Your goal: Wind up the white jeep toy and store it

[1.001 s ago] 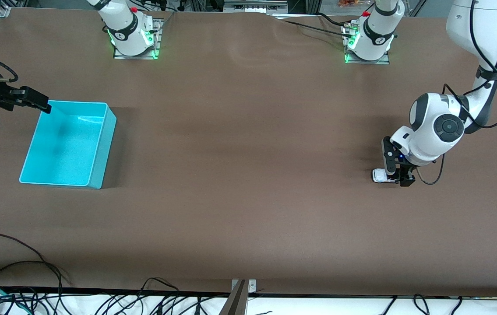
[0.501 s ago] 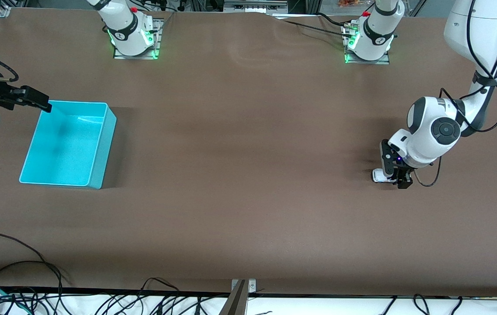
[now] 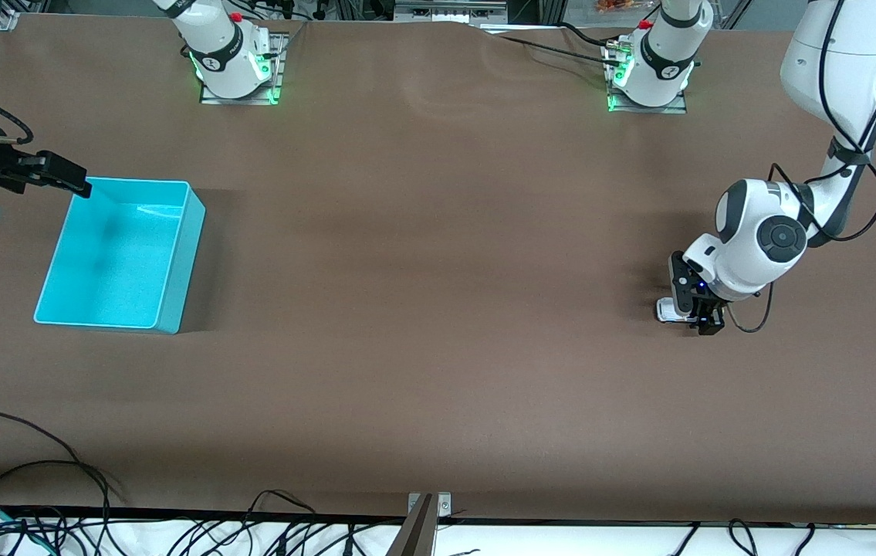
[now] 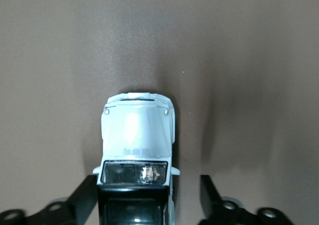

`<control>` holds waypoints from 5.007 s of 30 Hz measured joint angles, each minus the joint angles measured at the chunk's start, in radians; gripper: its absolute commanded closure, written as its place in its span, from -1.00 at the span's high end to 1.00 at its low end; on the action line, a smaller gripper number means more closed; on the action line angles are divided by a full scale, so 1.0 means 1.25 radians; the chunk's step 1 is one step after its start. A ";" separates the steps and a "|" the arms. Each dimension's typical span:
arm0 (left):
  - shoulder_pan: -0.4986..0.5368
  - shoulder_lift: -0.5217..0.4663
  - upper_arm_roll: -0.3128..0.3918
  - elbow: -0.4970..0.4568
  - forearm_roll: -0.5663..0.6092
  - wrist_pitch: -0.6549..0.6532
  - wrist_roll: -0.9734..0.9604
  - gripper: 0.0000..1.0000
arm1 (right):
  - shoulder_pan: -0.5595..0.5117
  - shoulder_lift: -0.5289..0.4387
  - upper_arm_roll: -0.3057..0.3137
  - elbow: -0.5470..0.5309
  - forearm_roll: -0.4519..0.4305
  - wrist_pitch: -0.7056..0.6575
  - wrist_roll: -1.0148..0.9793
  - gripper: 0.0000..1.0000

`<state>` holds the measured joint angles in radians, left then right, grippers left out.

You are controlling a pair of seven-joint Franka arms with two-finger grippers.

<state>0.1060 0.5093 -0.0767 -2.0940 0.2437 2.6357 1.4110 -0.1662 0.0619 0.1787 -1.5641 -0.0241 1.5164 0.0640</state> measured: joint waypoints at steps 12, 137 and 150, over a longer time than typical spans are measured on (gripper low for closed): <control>0.000 0.005 -0.001 0.010 0.012 0.007 0.009 -0.75 | 0.000 0.000 0.000 0.000 0.000 -0.001 0.000 1.00; 0.362 0.114 -0.049 0.269 0.012 -0.337 0.377 1.00 | 0.000 0.000 0.000 0.000 0.000 -0.002 0.000 1.00; 0.365 0.040 -0.093 0.318 0.012 -0.549 0.216 1.00 | 0.000 0.000 0.000 0.000 0.000 -0.002 0.000 1.00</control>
<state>0.5622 0.5595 -0.1928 -1.6960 0.2592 1.9489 1.6814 -0.1665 0.0619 0.1784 -1.5641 -0.0241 1.5137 0.0640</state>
